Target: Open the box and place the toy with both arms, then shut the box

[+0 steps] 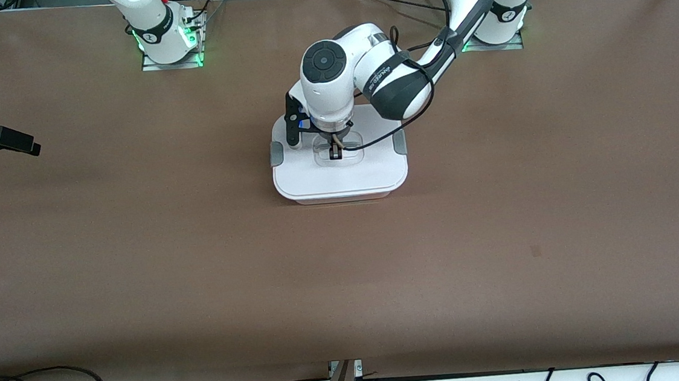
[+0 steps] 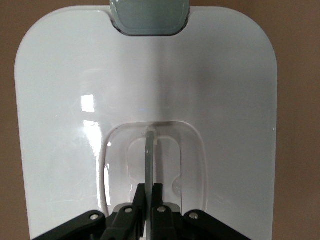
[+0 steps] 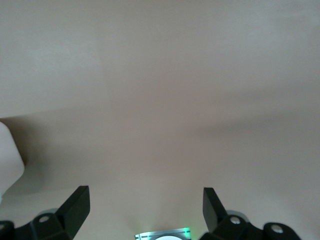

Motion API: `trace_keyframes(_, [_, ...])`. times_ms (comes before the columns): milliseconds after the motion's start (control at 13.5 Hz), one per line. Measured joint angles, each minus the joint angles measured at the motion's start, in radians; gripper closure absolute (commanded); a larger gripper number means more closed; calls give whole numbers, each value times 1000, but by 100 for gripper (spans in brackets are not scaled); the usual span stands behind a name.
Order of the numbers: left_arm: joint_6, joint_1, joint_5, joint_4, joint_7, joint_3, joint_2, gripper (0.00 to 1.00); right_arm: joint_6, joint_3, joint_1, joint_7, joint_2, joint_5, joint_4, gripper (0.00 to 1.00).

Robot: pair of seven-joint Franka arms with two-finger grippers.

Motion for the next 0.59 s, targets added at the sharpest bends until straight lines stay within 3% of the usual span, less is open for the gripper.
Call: trace_keyframes(594, [-40,5,3,33,-88,1,-15,0,-3,-1,-4,0,7,6,0,0])
